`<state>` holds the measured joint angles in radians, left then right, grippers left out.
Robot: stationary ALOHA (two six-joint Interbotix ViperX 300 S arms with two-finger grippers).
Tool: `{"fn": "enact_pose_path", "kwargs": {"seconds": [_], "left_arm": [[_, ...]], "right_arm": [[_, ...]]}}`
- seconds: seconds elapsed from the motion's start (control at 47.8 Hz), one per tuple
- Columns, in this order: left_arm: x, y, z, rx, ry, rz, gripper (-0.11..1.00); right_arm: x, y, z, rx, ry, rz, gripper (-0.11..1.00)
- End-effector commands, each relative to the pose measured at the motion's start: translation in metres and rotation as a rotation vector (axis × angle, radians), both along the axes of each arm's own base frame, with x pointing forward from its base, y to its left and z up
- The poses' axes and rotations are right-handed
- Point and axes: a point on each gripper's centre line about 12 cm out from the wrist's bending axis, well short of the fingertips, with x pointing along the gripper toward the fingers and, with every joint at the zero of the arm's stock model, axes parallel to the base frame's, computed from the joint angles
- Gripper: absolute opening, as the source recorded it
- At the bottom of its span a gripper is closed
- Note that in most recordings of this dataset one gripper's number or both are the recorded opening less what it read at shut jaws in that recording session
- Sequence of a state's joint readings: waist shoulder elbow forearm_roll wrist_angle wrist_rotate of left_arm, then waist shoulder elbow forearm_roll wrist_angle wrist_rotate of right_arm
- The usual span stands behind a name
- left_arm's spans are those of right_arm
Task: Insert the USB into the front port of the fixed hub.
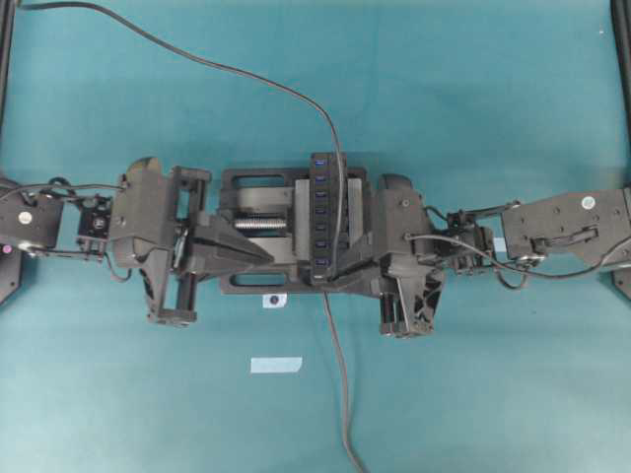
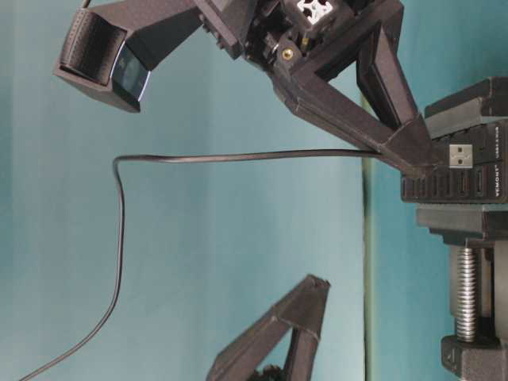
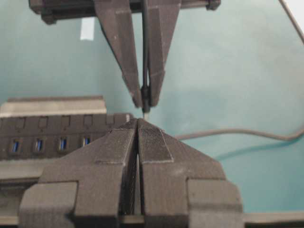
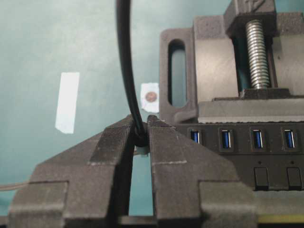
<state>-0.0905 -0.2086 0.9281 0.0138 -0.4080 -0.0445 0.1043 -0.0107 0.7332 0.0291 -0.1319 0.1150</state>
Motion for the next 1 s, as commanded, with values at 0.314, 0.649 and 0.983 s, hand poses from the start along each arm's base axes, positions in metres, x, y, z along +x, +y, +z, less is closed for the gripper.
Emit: {"fn": "enact_pose_path", "kwargs": {"seconds": [0.314,0.649,0.983], "left_arm": [[0.007,-0.002,0.002,0.001,-0.019,-0.005,0.0],[0.006,-0.002,0.002,0.0,-0.023,-0.005,0.0],[0.006,-0.002,0.001,-0.002,-0.02,-0.004,0.0]], "right_arm": [[0.004,-0.023,0.012,-0.006,-0.04,-0.053,0.05],[0.003,-0.031,0.005,-0.004,-0.073,-0.075,0.05],[0.006,-0.031,-0.002,-0.004,-0.083,-0.075,0.05]]}}
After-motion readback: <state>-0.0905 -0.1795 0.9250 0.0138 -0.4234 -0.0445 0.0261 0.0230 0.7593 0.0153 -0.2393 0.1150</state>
